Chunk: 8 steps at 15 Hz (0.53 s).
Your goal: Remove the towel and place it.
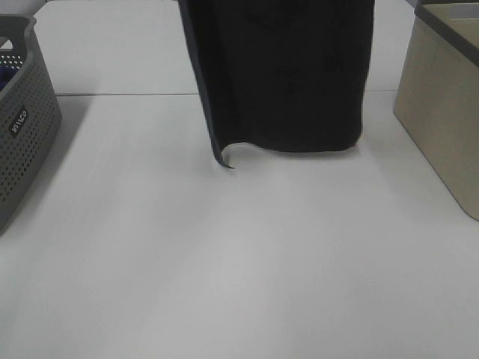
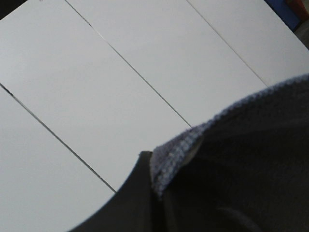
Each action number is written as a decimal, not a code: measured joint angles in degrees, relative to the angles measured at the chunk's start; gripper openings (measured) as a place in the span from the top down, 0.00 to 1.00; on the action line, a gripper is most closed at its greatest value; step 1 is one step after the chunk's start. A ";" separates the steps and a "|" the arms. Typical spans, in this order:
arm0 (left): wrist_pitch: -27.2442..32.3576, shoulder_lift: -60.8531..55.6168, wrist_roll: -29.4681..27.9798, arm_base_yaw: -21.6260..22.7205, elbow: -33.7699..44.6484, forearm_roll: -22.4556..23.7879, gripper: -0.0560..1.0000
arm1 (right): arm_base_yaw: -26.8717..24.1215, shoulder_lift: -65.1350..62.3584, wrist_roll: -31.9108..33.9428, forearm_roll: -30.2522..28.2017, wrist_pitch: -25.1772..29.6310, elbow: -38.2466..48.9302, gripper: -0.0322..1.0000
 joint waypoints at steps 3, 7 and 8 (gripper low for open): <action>0.00 0.86 -0.40 1.38 0.00 0.00 0.95 | 0.00 1.26 -0.06 6.19 3.04 0.00 0.95; 2.35 0.92 -0.40 4.53 0.00 0.00 0.95 | 0.00 2.01 -6.42 13.29 20.23 -0.06 0.95; 4.41 0.92 -0.40 4.53 0.00 0.00 0.95 | 0.00 2.06 -7.51 13.35 23.66 -0.69 0.95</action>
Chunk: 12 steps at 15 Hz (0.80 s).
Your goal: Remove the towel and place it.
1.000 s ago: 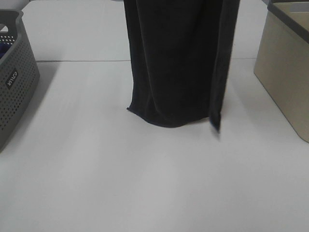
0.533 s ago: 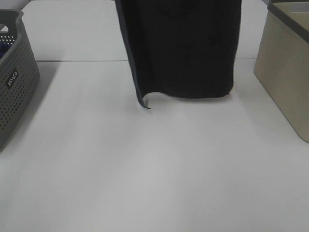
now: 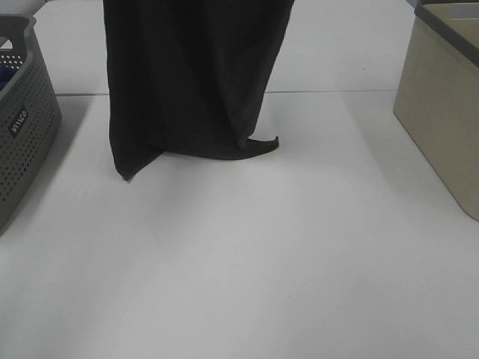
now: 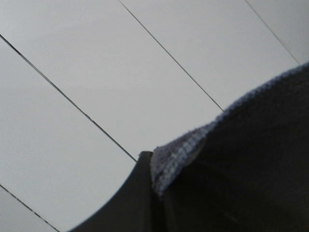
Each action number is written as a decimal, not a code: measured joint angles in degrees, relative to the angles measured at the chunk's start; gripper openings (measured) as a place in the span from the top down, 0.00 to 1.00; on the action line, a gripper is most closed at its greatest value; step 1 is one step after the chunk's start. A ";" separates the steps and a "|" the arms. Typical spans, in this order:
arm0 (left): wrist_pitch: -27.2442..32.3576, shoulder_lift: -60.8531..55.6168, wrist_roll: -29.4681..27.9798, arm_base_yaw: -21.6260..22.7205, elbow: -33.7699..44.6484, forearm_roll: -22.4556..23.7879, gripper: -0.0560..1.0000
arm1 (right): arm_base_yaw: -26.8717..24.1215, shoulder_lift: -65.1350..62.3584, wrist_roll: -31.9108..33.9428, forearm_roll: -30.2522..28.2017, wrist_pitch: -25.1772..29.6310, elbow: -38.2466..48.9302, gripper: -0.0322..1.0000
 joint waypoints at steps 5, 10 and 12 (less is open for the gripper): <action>7.16 0.06 0.00 0.00 0.00 0.00 0.95 | 0.00 0.00 -11.17 0.92 12.49 -3.95 0.95; -3.27 3.55 0.00 0.86 0.00 0.00 0.95 | 0.00 2.12 -18.11 -7.22 -8.37 -3.95 0.95; -11.63 6.65 0.63 1.60 0.00 0.17 0.95 | 0.00 3.67 -16.62 -9.00 -20.28 -3.95 0.95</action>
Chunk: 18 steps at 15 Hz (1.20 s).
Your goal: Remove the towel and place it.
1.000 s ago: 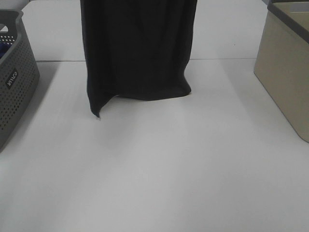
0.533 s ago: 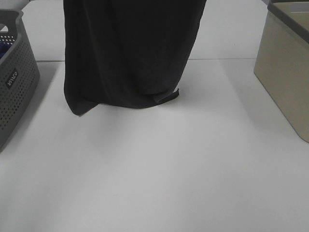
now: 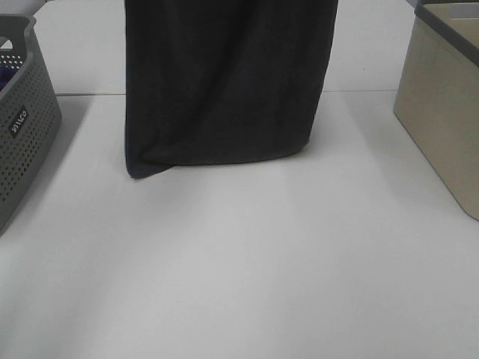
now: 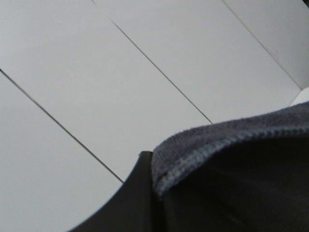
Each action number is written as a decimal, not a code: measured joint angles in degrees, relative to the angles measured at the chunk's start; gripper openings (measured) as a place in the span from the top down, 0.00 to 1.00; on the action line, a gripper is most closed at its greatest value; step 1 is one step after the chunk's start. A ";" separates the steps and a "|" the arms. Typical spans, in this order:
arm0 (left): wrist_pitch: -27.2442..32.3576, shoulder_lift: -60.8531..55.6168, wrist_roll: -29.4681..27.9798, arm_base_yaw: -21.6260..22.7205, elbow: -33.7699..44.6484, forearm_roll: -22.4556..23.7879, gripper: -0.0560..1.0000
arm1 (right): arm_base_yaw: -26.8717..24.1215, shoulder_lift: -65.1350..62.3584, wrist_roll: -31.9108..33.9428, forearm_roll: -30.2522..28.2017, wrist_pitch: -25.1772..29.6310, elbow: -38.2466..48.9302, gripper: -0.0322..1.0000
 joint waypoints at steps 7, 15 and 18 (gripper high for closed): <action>-8.08 15.18 0.40 3.27 -17.36 0.06 0.95 | -1.26 8.88 2.06 0.40 -26.30 0.00 0.95; -4.87 33.46 0.52 3.38 -50.48 0.34 0.95 | -4.58 15.18 4.70 8.82 -41.71 -4.01 0.95; -3.61 33.58 0.63 4.53 -50.71 0.46 0.95 | -4.64 15.30 5.04 8.94 -40.45 -4.47 0.95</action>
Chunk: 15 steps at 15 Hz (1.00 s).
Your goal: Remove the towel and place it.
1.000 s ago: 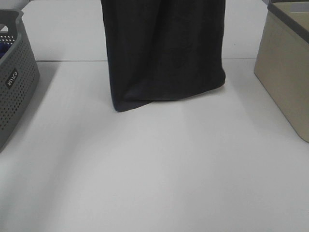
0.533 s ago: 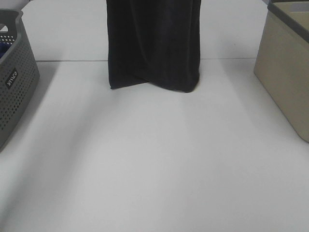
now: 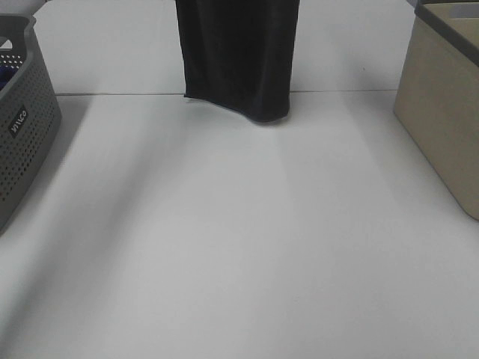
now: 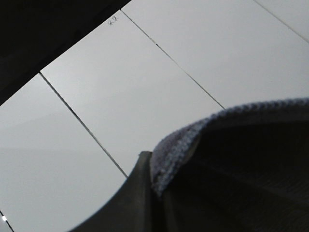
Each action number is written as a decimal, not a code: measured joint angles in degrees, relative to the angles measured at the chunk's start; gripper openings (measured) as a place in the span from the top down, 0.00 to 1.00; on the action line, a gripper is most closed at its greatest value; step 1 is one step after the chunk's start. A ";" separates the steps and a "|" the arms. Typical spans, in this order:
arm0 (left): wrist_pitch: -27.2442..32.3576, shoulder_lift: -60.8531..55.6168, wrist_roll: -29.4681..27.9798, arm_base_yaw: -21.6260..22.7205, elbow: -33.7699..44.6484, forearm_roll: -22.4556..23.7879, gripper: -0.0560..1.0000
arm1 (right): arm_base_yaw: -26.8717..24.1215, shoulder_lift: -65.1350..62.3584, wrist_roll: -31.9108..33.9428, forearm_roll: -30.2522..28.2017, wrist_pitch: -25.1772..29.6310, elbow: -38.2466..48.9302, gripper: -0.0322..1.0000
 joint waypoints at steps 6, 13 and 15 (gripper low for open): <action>0.69 0.00 0.06 0.86 0.00 0.00 0.95 | 0.00 0.00 0.00 0.80 2.81 0.00 0.95; 0.97 0.00 0.06 1.66 0.00 0.00 0.95 | 0.00 0.00 0.06 0.86 2.81 0.00 0.95; 0.97 0.06 -0.06 2.06 0.00 0.00 0.95 | 0.00 0.00 0.06 0.86 2.81 0.00 0.95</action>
